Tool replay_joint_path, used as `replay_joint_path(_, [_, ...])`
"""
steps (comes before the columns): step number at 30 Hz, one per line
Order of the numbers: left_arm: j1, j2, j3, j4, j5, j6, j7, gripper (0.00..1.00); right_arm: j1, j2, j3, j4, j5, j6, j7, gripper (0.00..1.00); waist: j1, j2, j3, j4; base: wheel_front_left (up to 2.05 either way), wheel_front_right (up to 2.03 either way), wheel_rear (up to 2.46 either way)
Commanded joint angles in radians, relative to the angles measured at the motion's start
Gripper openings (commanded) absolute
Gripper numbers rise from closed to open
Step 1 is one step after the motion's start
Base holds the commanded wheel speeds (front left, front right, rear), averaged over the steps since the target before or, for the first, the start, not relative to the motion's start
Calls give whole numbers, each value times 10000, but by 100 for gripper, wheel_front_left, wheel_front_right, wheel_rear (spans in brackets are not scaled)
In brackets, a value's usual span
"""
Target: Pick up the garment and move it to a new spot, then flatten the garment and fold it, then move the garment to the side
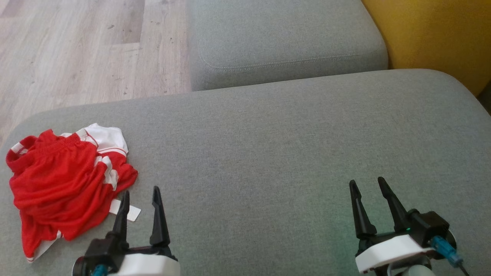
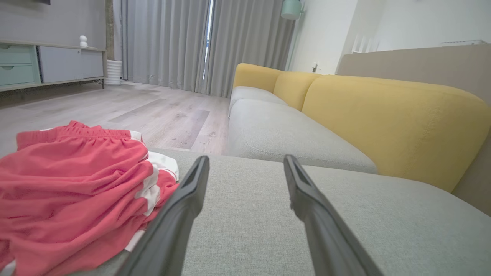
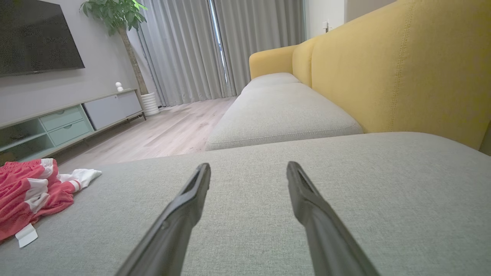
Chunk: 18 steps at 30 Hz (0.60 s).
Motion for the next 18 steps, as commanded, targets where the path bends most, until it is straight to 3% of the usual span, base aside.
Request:
replay_joint_path(1, [-343,74,156,-301,384,95,-185,100,-287,-92,195,-263,-326,74,-206,100,1,0,29,21,0,0,0])
replay_joint_path(8, [-386,78,55,-381,1132,202,-389,100,-305,-97,93,-123,-1030,79,-408,100,1,0,137,57,0,0,0])
replay_joint_path(18, [-432,78,222,-73,944,508,-389,100,-371,-97,-229,158,-919,79,-408,100,1,0,203,97,0,0,0])
